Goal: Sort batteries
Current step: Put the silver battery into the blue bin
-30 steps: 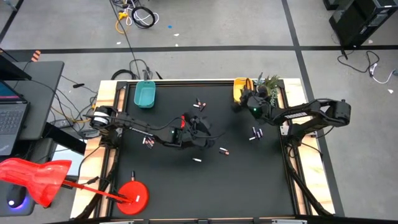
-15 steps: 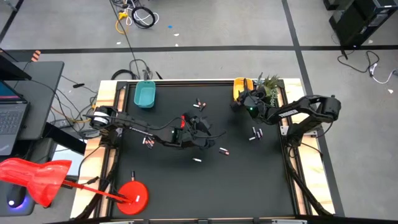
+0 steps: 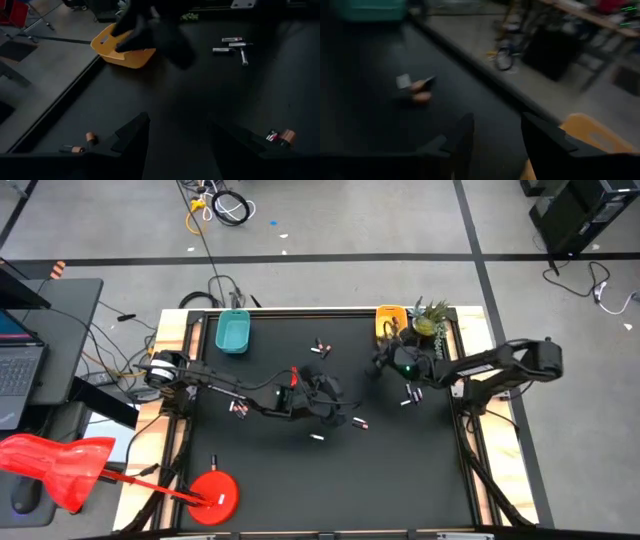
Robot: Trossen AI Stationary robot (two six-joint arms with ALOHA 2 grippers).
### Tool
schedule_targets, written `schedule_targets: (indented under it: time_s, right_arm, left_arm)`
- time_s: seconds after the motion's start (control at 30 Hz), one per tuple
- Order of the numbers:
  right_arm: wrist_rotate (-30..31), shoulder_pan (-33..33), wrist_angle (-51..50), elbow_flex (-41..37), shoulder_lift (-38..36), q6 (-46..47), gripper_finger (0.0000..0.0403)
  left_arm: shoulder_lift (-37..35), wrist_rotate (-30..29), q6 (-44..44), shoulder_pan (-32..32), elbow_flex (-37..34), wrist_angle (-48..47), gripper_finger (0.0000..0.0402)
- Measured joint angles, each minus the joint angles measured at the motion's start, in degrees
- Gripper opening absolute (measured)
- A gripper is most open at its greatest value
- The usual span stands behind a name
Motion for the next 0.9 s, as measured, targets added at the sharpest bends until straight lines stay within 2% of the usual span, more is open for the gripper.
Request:
schedule_targets:
  time_s: [0.1, 0.23, 0.33, 0.47, 0.57, 0.67, 0.9]
  right_arm:
    - [-0.25, 3.66, -10.31, 0.04, -4.94, 3.33, 0.0167]
    - [-1.3, 7.47, -36.66, 4.09, -12.52, 13.4, 0.0162]
    - [-4.98, 9.38, -54.79, 8.62, -15.59, 22.11, 0.016]
    - [-11.42, 10.68, -71.99, 14.12, -15.89, 30.93, 0.016]
    - [-17.78, 10.96, -79.44, 16.16, -14.24, 34.08, 0.016]
    - [-22.76, 11.11, -82.04, 16.37, -12.03, 36.78, 0.0159]
    - [-26.13, 11.11, -87.52, 16.37, -7.1, 42.11, 0.016]
  left_arm:
    - [0.0, 0.05, 1.85, -0.08, -0.01, -0.73, 0.0202]
    - [0.02, 0.13, 5.03, -0.26, -0.03, -2.71, 0.0202]
    - [0.02, 0.14, 8.67, -0.34, -0.03, -2.44, 0.0202]
    - [0.02, 0.2, 13.1, -0.34, -0.03, -0.6, 0.0202]
    - [0.02, 0.62, 15.86, -0.41, -0.03, 1.18, 0.0202]
    - [0.02, 3.51, 17.6, -0.41, -0.03, 2.4, 0.0202]
    - [0.04, 9.4, 20.29, -0.45, -0.03, 4.0, 0.0202]
